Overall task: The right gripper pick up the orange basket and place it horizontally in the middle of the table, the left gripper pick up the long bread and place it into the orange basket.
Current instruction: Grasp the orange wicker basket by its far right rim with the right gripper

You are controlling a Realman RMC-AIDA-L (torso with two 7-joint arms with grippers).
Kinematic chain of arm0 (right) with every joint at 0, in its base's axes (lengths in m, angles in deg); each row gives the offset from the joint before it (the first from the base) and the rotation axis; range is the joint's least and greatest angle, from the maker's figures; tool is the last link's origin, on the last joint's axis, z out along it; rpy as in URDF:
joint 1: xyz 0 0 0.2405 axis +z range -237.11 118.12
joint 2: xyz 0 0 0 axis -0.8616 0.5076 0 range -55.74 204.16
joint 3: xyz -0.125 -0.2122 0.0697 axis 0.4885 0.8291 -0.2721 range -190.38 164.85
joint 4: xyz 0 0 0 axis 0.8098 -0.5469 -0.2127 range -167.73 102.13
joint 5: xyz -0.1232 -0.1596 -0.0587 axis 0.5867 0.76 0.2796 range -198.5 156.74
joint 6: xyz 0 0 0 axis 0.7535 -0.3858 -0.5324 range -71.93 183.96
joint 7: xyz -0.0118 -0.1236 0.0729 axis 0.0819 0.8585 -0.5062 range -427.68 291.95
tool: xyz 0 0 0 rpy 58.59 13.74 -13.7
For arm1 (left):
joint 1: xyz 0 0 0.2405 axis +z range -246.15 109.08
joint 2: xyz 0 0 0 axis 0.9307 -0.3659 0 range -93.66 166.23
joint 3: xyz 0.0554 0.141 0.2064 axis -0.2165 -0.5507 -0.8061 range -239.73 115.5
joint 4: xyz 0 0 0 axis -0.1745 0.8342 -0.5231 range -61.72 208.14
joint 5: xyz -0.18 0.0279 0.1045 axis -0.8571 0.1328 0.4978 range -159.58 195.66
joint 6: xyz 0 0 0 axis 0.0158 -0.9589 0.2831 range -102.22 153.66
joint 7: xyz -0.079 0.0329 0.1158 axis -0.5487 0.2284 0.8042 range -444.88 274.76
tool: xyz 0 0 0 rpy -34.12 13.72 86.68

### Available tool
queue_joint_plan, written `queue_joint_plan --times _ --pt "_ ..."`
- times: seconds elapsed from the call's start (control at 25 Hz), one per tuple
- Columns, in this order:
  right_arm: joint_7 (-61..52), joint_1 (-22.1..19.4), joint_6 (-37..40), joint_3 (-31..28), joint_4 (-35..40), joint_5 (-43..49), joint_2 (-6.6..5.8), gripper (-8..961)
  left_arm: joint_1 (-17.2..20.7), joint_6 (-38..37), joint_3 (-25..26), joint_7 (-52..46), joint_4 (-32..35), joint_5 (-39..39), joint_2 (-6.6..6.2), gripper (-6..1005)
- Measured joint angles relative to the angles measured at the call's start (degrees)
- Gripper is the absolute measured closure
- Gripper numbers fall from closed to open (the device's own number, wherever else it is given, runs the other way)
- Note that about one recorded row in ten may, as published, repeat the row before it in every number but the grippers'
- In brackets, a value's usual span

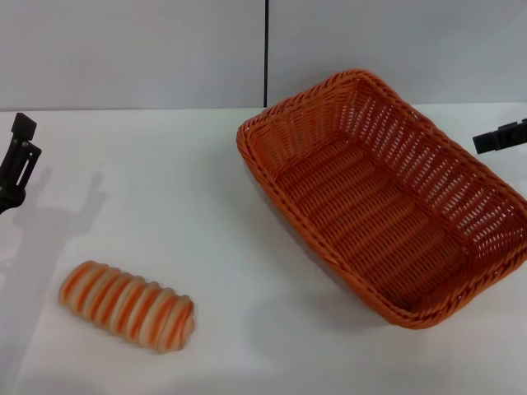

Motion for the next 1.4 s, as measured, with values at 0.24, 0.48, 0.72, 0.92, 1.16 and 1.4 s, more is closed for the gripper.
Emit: queue_joint_plan --times 0.24,0.48,0.72,0.92,1.16,1.4 --pt "1.4 0.2 2.7 1.1 -3.8 0.6 0.09 339 -0.1 0.0 0.0 0.0 0.0 0.0 0.0 187" --pt "1.7 0.2 5.1 2.5 -5.8 0.6 0.48 352 -0.1 0.0 0.0 0.0 0.1 0.0 0.01 187" --pt "2.7 0.4 5.5 2.5 -7.2 0.6 0.81 364 -0.1 0.1 0.0 0.0 0.1 0.0 0.01 187" --pt "3.6 0.7 6.3 2.5 -9.1 0.6 0.84 375 0.0 0.2 0.0 0.0 0.0 0.0 0.0 187" --pt "4.8 0.4 7.4 2.4 -9.6 0.7 1.34 387 0.2 0.3 0.0 0.0 0.0 0.0 0.01 187" --pt "7.1 0.3 7.6 3.2 -9.6 1.5 2.05 582 0.2 0.3 0.0 0.0 0.0 -0.2 0.01 187"
